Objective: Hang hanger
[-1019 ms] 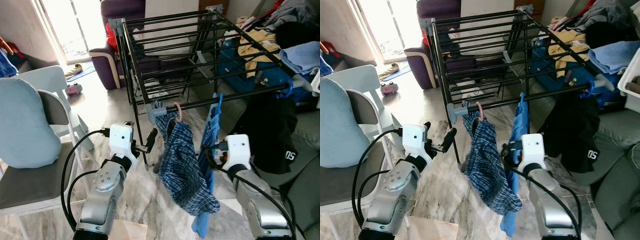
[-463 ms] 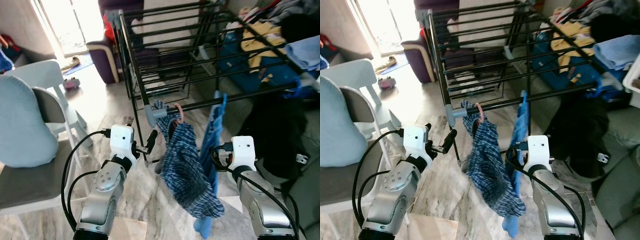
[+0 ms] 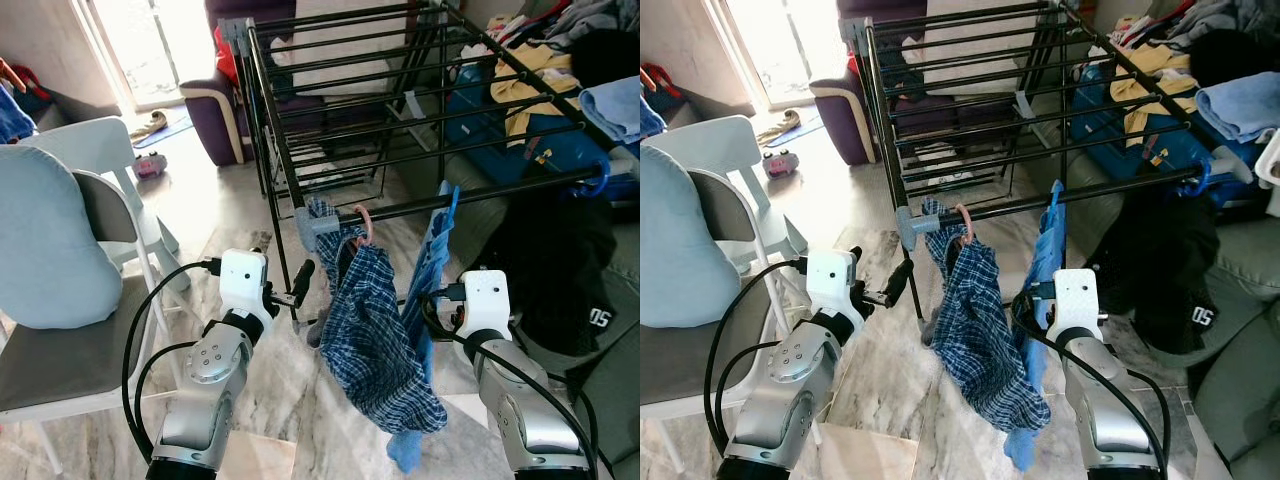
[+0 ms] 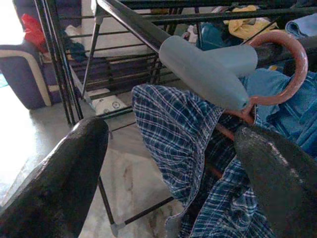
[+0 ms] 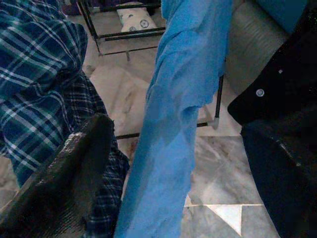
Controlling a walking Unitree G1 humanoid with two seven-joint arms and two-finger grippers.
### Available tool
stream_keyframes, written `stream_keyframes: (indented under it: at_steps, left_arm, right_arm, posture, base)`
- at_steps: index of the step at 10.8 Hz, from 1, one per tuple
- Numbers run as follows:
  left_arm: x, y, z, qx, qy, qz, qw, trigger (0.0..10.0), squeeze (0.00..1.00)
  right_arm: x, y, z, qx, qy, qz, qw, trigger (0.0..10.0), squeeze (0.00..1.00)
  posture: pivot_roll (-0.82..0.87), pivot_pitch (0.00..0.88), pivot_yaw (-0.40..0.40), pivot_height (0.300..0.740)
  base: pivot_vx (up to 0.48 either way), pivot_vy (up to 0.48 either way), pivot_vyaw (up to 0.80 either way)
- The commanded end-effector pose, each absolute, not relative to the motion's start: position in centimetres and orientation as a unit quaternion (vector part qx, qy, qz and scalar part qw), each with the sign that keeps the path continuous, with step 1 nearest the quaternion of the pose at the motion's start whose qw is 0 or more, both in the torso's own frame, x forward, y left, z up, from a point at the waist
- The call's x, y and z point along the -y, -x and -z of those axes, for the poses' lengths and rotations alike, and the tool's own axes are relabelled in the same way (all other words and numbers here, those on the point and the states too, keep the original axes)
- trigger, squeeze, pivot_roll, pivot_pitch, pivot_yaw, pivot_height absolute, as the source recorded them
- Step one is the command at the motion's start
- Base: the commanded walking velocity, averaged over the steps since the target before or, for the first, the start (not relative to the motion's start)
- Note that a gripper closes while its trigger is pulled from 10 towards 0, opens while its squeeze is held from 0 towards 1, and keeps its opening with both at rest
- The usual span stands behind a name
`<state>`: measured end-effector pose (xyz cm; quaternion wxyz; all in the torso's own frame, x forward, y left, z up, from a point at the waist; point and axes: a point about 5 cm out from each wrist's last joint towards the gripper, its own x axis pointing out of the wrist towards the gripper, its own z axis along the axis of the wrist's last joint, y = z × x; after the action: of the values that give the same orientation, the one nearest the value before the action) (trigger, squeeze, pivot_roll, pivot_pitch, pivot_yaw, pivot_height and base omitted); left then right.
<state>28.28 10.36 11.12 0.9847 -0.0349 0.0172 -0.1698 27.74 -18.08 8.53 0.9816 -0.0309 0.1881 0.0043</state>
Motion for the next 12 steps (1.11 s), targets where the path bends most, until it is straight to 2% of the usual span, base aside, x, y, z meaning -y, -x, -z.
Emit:
stream_keyframes:
  at_steps: [1, 12]
  left_arm:
    - [-10.58, -28.34, -11.01, -0.023, 0.031, 0.166, 0.985, 10.0, 0.0]
    - [-10.58, -28.34, -11.01, -0.023, 0.031, 0.166, 0.985, 10.0, 0.0]
  right_arm:
    - [17.73, -27.89, -8.47, -0.192, 0.031, -0.007, 0.981, 10.0, 0.0]
    - [17.73, -27.89, -8.47, -0.192, 0.031, -0.007, 0.981, 10.0, 0.0]
  posture:
    - [-0.13, 0.0, 0.084, 0.74]
    - [-0.13, 0.0, 0.084, 0.74]
  base:
    - [0.0, 0.0, 0.0]
    - [0.0, 0.0, 0.0]
